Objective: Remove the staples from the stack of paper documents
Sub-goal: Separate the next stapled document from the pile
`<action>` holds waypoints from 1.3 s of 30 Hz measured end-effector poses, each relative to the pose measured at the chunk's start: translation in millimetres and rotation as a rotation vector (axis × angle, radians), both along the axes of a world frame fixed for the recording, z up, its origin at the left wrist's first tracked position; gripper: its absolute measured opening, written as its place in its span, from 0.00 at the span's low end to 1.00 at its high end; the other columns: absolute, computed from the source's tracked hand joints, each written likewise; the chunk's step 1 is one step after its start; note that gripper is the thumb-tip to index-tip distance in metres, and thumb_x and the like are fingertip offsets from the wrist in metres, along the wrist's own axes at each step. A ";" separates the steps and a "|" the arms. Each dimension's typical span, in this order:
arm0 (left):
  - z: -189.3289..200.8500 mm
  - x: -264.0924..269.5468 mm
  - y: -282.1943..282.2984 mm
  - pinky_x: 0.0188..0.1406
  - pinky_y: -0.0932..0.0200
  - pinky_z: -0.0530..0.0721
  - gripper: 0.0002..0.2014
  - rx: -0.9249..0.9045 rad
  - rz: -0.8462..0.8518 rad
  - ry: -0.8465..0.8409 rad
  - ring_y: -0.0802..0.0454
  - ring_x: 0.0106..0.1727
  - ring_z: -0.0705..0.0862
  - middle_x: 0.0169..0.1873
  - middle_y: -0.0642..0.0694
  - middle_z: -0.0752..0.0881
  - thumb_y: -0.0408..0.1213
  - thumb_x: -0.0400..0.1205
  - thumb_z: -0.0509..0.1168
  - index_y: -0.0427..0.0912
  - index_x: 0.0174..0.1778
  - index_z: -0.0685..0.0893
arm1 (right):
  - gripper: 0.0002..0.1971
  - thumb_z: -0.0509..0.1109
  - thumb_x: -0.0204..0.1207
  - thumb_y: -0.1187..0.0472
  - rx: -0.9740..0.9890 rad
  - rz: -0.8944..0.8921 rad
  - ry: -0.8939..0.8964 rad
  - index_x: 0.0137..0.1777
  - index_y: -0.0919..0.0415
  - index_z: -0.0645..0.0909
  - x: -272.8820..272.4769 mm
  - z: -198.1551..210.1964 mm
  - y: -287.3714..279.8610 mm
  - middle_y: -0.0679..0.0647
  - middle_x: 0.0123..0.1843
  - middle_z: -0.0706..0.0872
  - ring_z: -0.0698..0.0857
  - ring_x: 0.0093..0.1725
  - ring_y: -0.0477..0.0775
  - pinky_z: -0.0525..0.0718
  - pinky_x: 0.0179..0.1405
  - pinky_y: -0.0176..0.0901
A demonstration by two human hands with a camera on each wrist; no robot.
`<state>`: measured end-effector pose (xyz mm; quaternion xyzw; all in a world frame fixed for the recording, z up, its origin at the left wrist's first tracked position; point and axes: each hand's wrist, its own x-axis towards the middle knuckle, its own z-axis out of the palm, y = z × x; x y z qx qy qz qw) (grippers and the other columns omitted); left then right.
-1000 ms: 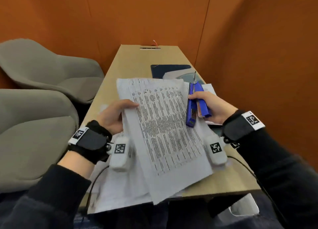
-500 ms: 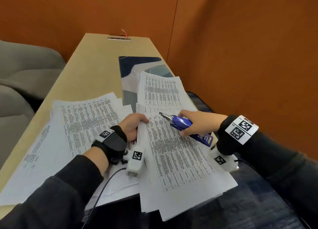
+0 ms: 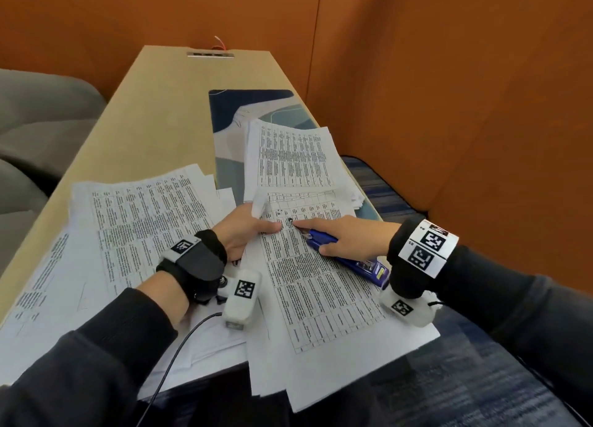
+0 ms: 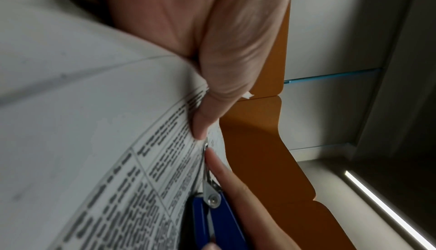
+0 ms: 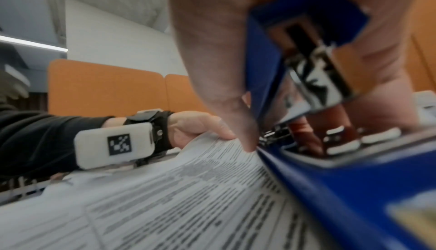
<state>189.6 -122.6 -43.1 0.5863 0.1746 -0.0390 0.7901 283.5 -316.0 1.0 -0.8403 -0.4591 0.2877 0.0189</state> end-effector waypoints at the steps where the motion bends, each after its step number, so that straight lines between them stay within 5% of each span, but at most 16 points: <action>1: -0.5 0.9 -0.7 0.47 0.41 0.89 0.18 0.028 0.005 0.005 0.36 0.51 0.89 0.55 0.32 0.87 0.15 0.78 0.62 0.31 0.62 0.81 | 0.33 0.59 0.86 0.54 0.009 -0.006 -0.013 0.84 0.32 0.47 -1.1 -4.9 1.1 0.56 0.79 0.74 0.83 0.61 0.57 0.80 0.66 0.49; 5: -1.5 2.7 -1.5 0.51 0.38 0.87 0.17 0.121 -0.002 0.023 0.32 0.53 0.88 0.55 0.29 0.87 0.16 0.77 0.64 0.30 0.62 0.82 | 0.34 0.59 0.86 0.55 0.086 -0.039 -0.097 0.85 0.35 0.44 -8.3 -17.6 9.9 0.62 0.69 0.82 0.84 0.58 0.62 0.80 0.64 0.56; 7: -1.9 1.9 -1.2 0.55 0.36 0.86 0.18 0.153 -0.009 0.025 0.30 0.55 0.86 0.56 0.27 0.86 0.16 0.77 0.65 0.28 0.63 0.81 | 0.34 0.59 0.86 0.54 0.084 -0.057 -0.031 0.85 0.36 0.45 -4.7 -13.8 13.1 0.60 0.75 0.78 0.82 0.63 0.61 0.79 0.68 0.54; 10: -2.9 -0.9 -0.2 0.49 0.40 0.88 0.18 0.126 -0.008 -0.003 0.34 0.51 0.88 0.55 0.27 0.86 0.16 0.77 0.64 0.29 0.63 0.81 | 0.29 0.61 0.87 0.53 0.126 -0.101 0.261 0.84 0.36 0.54 3.7 -0.5 6.0 0.47 0.83 0.66 0.73 0.76 0.54 0.72 0.75 0.44; 13: -3.5 -1.6 -0.1 0.47 0.44 0.89 0.18 0.126 -0.037 -0.017 0.37 0.49 0.89 0.54 0.29 0.87 0.16 0.76 0.65 0.30 0.62 0.82 | 0.23 0.62 0.86 0.53 0.225 -0.216 0.555 0.78 0.32 0.66 3.0 8.3 -7.9 0.44 0.69 0.80 0.84 0.62 0.50 0.86 0.56 0.38; 15: -2.5 -1.1 -1.5 0.45 0.46 0.90 0.16 0.146 -0.037 0.002 0.39 0.46 0.90 0.51 0.32 0.89 0.18 0.77 0.66 0.32 0.59 0.83 | 0.25 0.60 0.87 0.54 0.167 -0.113 0.361 0.81 0.34 0.62 -2.4 11.9 -8.6 0.39 0.71 0.76 0.82 0.66 0.45 0.76 0.59 0.30; 18: -1.5 1.3 -3.9 0.44 0.49 0.90 0.12 0.129 0.000 0.028 0.41 0.45 0.91 0.50 0.34 0.90 0.24 0.79 0.67 0.33 0.59 0.84 | 0.30 0.57 0.87 0.54 0.039 0.077 -0.159 0.85 0.36 0.49 -15.7 9.0 -1.7 0.49 0.68 0.80 0.83 0.56 0.49 0.77 0.59 0.45; 21: -1.6 6.1 -8.0 0.52 0.44 0.88 0.14 0.179 0.090 0.081 0.39 0.49 0.90 0.51 0.35 0.90 0.28 0.79 0.69 0.33 0.61 0.84 | 0.33 0.54 0.86 0.57 -0.096 0.207 -0.608 0.86 0.39 0.42 -30.2 3.8 2.3 0.57 0.57 0.78 0.79 0.44 0.58 0.75 0.33 0.48; 26: 6.0 9.8 -12.5 0.44 0.47 0.89 0.16 0.181 0.091 0.175 0.35 0.51 0.89 0.52 0.31 0.89 0.28 0.79 0.69 0.31 0.63 0.82 | 0.33 0.52 0.87 0.57 -0.108 0.275 -0.783 0.86 0.41 0.40 -31.6 -1.7 -3.4 0.62 0.63 0.74 0.81 0.52 0.63 0.83 0.44 0.55; 29: 14.4 6.3 -12.8 0.42 0.49 0.90 0.15 0.209 0.033 0.153 0.37 0.49 0.90 0.51 0.33 0.89 0.31 0.80 0.69 0.33 0.62 0.83 | 0.31 0.51 0.87 0.55 0.050 0.145 -0.623 0.85 0.36 0.43 -21.8 5.4 -16.8 0.57 0.60 0.77 0.81 0.47 0.58 0.77 0.38 0.49; 32: 27.1 6.5 -12.5 0.43 0.49 0.90 0.13 0.277 0.034 0.071 0.42 0.44 0.91 0.46 0.37 0.91 0.33 0.80 0.69 0.35 0.60 0.83 | 0.29 0.55 0.88 0.55 0.317 -0.195 -0.227 0.85 0.39 0.51 0.8 21.5 -44.8 0.53 0.51 0.85 0.84 0.44 0.54 0.80 0.42 0.39; 34: 37.7 11.7 -11.8 0.39 0.51 0.90 0.12 0.285 0.059 0.015 0.44 0.42 0.91 0.44 0.40 0.92 0.33 0.80 0.68 0.37 0.59 0.83 | 0.27 0.56 0.88 0.57 0.380 -0.387 -0.156 0.85 0.41 0.55 25.7 32.5 -72.3 0.52 0.40 0.84 0.81 0.32 0.52 0.77 0.30 0.35; 37: 52.6 24.6 -8.8 0.36 0.52 0.90 0.11 0.263 0.126 -0.003 0.46 0.43 0.91 0.45 0.42 0.92 0.32 0.81 0.66 0.39 0.59 0.83 | 0.25 0.58 0.88 0.56 0.250 -0.545 -0.153 0.83 0.40 0.59 66.8 31.0 -118.0 0.52 0.63 0.81 0.83 0.38 0.56 0.81 0.36 0.41; 39: 53.8 32.2 -3.5 0.48 0.48 0.88 0.15 0.284 0.153 0.033 0.43 0.52 0.89 0.53 0.42 0.90 0.33 0.80 0.67 0.40 0.63 0.82 | 0.25 0.59 0.87 0.57 0.089 -0.571 -0.086 0.82 0.41 0.61 84.2 9.0 -144.7 0.51 0.73 0.76 0.85 0.47 0.58 0.82 0.47 0.42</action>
